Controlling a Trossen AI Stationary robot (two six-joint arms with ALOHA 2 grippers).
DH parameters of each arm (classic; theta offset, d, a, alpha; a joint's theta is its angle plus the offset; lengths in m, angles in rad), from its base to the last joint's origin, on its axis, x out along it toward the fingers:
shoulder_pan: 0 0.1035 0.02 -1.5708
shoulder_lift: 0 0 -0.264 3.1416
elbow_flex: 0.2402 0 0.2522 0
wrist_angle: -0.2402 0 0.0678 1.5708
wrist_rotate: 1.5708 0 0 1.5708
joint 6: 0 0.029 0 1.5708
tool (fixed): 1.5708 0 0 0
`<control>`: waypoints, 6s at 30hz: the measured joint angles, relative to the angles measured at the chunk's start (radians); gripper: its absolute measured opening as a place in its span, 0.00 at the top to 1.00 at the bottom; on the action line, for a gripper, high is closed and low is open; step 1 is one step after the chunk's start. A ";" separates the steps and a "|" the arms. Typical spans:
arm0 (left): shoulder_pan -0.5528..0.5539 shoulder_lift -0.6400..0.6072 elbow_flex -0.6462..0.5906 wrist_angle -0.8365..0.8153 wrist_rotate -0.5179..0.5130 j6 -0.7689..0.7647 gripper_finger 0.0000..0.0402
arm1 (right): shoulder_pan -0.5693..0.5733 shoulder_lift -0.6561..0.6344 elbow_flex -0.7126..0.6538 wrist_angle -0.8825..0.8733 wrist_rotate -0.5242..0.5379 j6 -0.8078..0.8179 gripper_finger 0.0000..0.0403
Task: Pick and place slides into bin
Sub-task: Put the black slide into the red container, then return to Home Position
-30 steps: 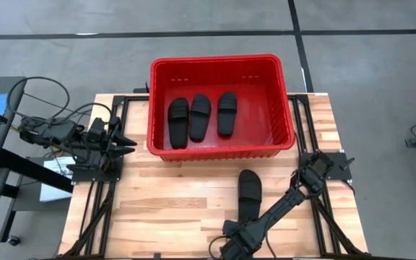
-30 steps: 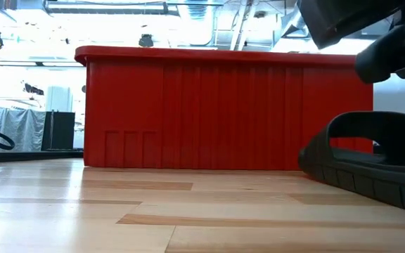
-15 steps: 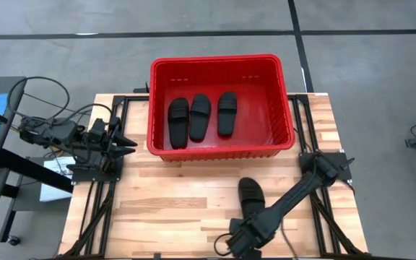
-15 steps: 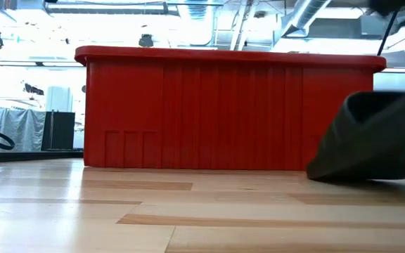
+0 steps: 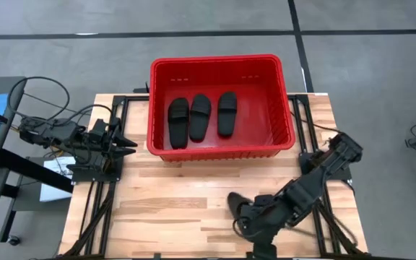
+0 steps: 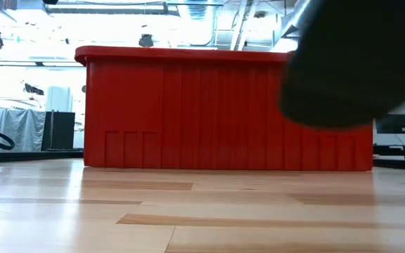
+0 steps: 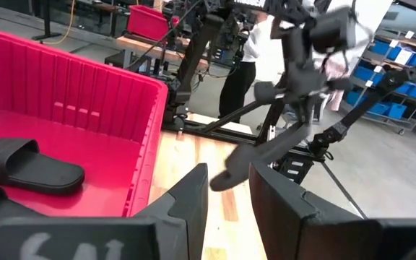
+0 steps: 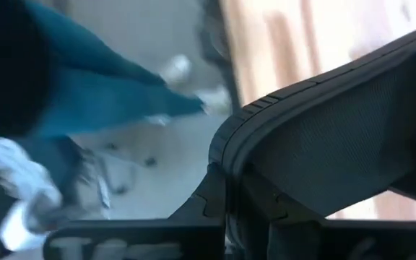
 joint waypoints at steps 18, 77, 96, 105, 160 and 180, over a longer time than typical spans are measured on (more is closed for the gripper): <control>0.000 0.000 0.000 -0.006 0.000 0.000 0.77 | 0.011 -0.225 0.003 0.226 0.591 -0.435 1.00; 0.000 0.000 0.000 -0.081 -0.190 0.071 0.77 | -1.128 0.076 0.003 -0.427 0.322 -1.259 1.00; 0.000 0.000 0.000 -0.080 -0.190 0.071 0.77 | -1.125 0.115 -0.232 -0.345 0.257 -1.243 1.00; 0.000 0.000 0.000 -0.077 -0.189 0.069 0.77 | -1.128 0.115 -0.275 -0.253 0.251 -1.265 1.00; 0.001 0.000 0.000 -0.039 -0.206 0.061 0.77 | -1.138 -0.301 -0.080 0.068 0.304 -0.996 0.85; 0.000 -0.100 0.000 0.141 -0.090 0.225 0.77 | -0.831 -1.007 -0.614 0.649 0.441 -0.719 0.85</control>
